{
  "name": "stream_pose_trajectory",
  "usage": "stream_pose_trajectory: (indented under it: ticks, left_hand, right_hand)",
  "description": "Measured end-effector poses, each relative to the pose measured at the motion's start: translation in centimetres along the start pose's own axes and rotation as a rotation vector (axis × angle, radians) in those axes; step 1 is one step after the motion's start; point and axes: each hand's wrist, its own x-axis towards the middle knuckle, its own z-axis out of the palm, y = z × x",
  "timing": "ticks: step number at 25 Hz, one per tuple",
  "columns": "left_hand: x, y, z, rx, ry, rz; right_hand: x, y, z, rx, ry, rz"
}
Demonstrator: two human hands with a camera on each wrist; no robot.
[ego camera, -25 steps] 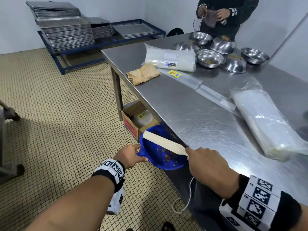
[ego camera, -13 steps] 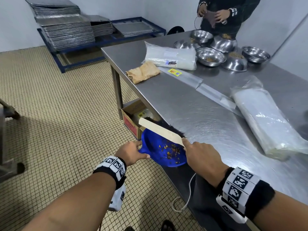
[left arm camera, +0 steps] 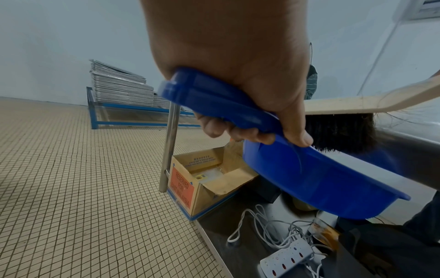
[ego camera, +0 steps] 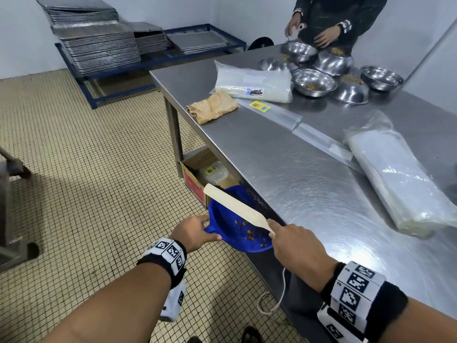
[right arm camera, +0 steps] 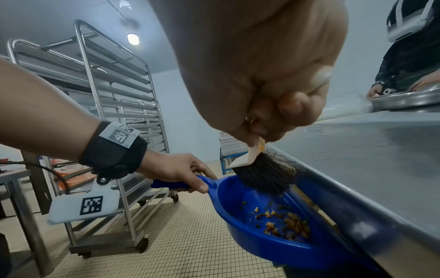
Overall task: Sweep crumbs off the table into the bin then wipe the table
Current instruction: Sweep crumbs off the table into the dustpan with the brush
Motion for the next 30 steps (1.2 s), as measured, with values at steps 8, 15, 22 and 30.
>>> stream_pose_trajectory:
  ticks: [8,15,22,30]
  left_hand:
    - [0.1,0.1,-0.9,0.003,0.009,-0.001]
    - [0.3,0.4,-0.7,0.023,0.021,0.014]
    - [0.0,0.2,-1.3,0.022,0.031,-0.003]
    - [-0.1,-0.3,-1.6,0.028,0.038,0.005]
  right_hand:
    - [0.6,1.2,-1.2,0.063,0.08,0.061]
    - [1.0,1.4,0.7,0.031,0.01,0.064]
    - [2.0,0.3,0.8,0.111,-0.01,0.048]
    - [2.3,-0.4,1.6,0.174,-0.034,0.029]
